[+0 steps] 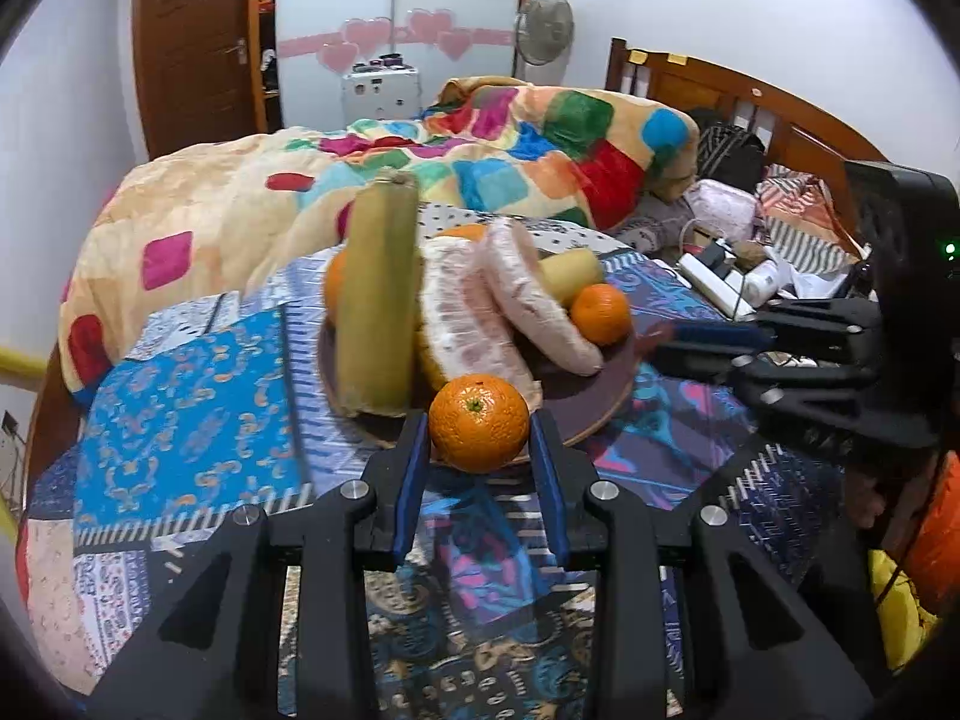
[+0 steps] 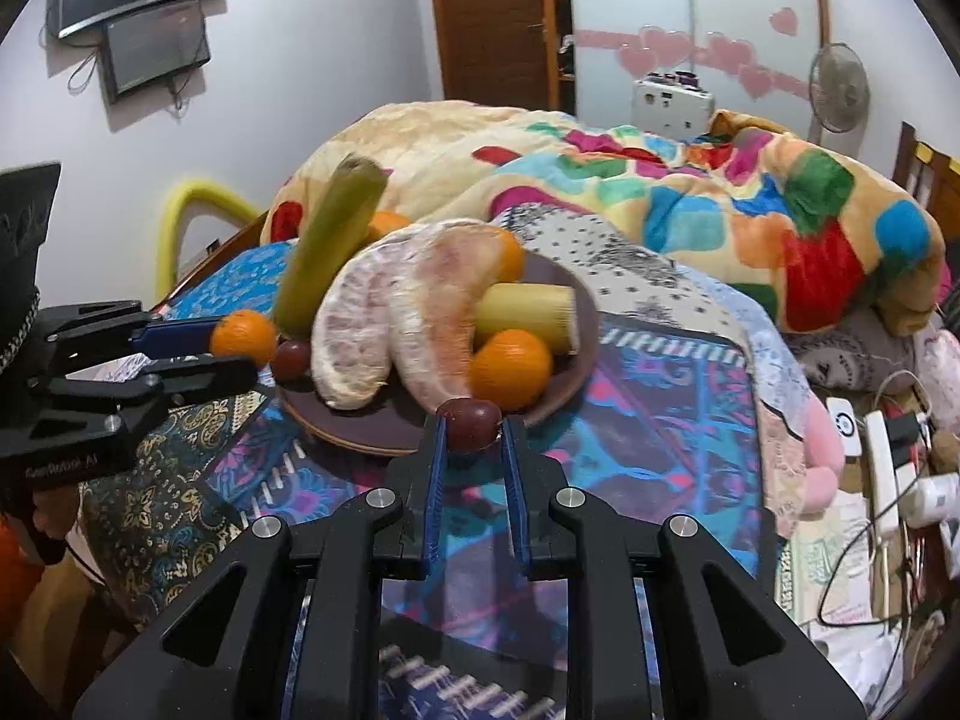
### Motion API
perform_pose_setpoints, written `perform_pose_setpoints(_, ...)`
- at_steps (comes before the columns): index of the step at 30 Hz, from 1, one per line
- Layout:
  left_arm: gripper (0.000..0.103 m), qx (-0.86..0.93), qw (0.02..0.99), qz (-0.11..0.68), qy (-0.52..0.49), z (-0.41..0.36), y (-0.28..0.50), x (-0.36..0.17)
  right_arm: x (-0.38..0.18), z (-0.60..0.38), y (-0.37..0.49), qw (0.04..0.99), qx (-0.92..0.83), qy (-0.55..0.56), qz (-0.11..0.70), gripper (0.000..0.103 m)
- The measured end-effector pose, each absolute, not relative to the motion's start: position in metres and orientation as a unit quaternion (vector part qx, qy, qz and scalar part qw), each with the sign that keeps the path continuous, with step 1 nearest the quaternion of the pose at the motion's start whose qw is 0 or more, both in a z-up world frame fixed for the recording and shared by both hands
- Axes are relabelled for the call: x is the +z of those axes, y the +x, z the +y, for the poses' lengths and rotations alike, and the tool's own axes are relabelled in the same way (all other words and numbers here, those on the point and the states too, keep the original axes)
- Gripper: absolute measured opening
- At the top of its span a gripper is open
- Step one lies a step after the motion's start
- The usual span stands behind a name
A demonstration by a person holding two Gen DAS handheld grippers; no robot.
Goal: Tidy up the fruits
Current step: 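Grasp the mandarin with the left tool while the right tool carries the date to the plate, then lower the mandarin and date onto the plate and open both tools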
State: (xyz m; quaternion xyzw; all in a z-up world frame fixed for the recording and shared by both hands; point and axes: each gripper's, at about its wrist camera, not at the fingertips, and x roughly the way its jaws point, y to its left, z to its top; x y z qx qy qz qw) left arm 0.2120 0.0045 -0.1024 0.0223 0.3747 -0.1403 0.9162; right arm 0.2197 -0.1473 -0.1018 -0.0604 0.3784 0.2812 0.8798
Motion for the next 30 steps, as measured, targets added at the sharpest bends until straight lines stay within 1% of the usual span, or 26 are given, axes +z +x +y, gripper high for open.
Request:
perform_pose_setpoints(15, 0.034, -0.151, 0.909, 0.386, 0.047, -0.015, 0.225, -0.118, -0.111, -0.127, 0.225, 0.871, 0.293, -0.090, 0.384, 0.017)
perform_pose_setpoints(18, 0.038, -0.150, 0.909, 0.386, 0.049, -0.015, 0.225, -0.118, -0.111, -0.125, 0.225, 0.870, 0.294, -0.090, 0.385, 0.021)
perform_pose_setpoints(20, 0.045, -0.148, 0.910, 0.384, 0.049, -0.014, 0.225, -0.117, -0.111, -0.125, 0.225, 0.871, 0.292, -0.089, 0.385, 0.025)
perform_pose_setpoints(21, 0.045, -0.147, 0.911, 0.383, 0.048, -0.013, 0.224, -0.118, -0.110, -0.125, 0.224, 0.871, 0.293, -0.089, 0.384, 0.026)
perform_pose_setpoints(30, 0.046, -0.139, 0.919, 0.368, 0.030, -0.004, 0.211, -0.106, -0.095, -0.136, 0.218, 0.882, 0.288, -0.069, 0.367, 0.026)
